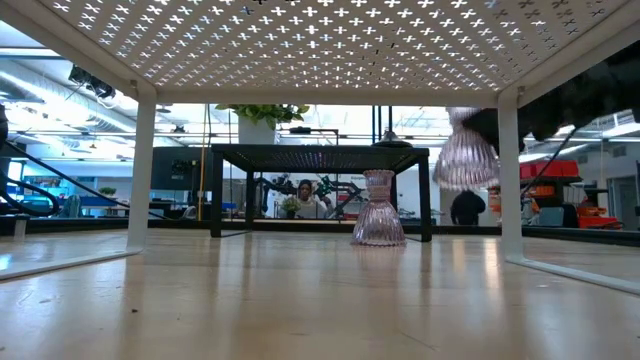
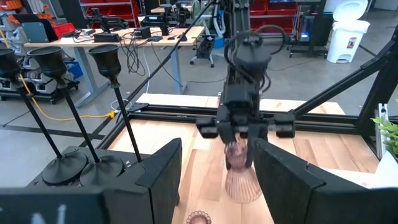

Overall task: Pick & Place candle stick holders
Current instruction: Put the small pink glass candle holder on the white shelf aligned with the other small green glass candle holder

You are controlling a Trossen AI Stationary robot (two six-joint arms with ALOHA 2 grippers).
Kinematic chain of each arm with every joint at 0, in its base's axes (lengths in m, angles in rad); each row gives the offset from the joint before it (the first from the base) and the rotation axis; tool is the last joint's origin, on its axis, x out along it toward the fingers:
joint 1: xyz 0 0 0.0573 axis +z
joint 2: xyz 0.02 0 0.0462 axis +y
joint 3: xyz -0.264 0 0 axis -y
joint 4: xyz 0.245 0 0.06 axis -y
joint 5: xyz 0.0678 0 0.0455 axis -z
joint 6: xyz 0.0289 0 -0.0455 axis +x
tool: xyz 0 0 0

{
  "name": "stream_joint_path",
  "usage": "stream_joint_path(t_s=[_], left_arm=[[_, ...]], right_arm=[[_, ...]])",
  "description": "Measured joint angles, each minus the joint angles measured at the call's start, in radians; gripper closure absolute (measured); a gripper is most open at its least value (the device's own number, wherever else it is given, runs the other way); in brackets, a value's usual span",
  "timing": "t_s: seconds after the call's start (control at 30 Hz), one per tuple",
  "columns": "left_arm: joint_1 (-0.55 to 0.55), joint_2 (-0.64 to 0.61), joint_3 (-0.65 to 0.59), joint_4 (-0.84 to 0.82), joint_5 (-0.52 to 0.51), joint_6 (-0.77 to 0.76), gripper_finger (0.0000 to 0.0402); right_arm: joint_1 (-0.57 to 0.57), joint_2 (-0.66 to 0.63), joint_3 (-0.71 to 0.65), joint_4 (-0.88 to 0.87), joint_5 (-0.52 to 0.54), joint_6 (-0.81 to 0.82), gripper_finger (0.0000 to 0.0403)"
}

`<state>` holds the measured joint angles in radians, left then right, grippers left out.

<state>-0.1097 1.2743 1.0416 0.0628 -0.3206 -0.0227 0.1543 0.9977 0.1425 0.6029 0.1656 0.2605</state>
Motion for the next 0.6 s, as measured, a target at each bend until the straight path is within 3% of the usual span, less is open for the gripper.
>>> stream_joint_path(t_s=[0.23,0.47,0.6], left_arm=[[0.0,0.0,0.0,0.0,0.0,0.0,0.02],[0.0,0.0,0.0,0.001,0.0,0.0,0.02],[0.0,0.0,0.0,0.001,0.0,-0.001,0.02]], right_arm=[[0.0,-0.148,0.054,-0.098,0.022,-0.045,0.0315],[0.0,-0.173,0.317,-0.457,0.091,-0.176,0.0315],[0.0,-0.173,0.445,-0.528,0.115,-0.273,0.0315]])
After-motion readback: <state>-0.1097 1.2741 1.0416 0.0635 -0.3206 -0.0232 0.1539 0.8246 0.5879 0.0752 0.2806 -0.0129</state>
